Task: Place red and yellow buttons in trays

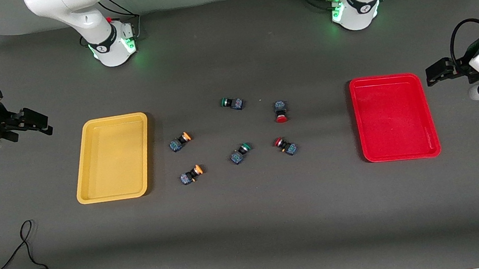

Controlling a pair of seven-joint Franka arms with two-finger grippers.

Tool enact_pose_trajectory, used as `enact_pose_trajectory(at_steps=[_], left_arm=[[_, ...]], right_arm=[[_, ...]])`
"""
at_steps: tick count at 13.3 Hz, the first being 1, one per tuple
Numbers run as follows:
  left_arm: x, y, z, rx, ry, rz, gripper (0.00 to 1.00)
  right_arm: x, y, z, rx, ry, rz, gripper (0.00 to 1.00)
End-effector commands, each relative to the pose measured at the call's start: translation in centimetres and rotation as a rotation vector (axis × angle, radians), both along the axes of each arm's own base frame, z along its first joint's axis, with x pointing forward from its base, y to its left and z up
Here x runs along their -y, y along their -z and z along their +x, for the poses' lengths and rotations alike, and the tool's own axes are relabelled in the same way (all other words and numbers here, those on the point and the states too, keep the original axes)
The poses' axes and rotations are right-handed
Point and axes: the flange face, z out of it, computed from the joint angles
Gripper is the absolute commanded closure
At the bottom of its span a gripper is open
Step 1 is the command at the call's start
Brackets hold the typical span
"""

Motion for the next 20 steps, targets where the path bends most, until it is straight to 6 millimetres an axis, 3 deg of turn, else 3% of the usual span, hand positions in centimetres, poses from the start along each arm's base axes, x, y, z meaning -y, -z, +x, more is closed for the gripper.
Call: enact_pose_trajectory(at_steps=[1,6,8,9,11,12,16,17,18,20], left_arm=[[0.1,-0.1,0.0,0.006,-0.006,-0.003,0.0],[0.1,-0.1,0.0,0.008,-0.006,-0.003,0.0],[0.0,-0.1,0.0,0.006,-0.005,-0.001,0.0],[0.1,-0.1,0.0,0.006,-0.006,-0.003,0.0],[0.0,-0.1,-0.1,0.005,-0.009,-0.005,0.0],[0.1,-0.1,-0.2,-0.003,-0.009,-0.005,0.0],[-0.4,0.2,0.1,-0.001,-0.032,-0.004,0.0],[-0.3,0.3,0.1,-0.004,-0.033,-0.004,0.0],[0.0,0.3,-0.2,-0.015,-0.062,0.001,0.0],[4.0,0.0,-1.1,-0.028,-0.088,0.018,0.0]], right_arm=[[-0.1,-0.5,0.0,-0.005,-0.016,-0.007,0.0],[-1.3,2.4,1.1,-0.061,-0.036,-0.014,0.0],[-4.7,3.8,1.3,-0.086,-0.07,-0.021,0.0],[-5.2,4.5,1.6,-0.09,-0.014,-0.012,0.0],[-8.6,5.5,1.9,-0.072,0.077,0.026,0.0],[-9.2,6.5,2.1,-0.066,0.129,0.031,0.0],[-14.6,7.9,1.2,-0.099,0.353,0.036,0.0],[-15.1,8.8,1.5,-0.106,0.4,0.033,0.0],[-15.5,9.9,1.8,-0.114,0.436,0.04,0.0],[-15.7,13.4,1.6,-0.15,0.529,0.049,0.0]])
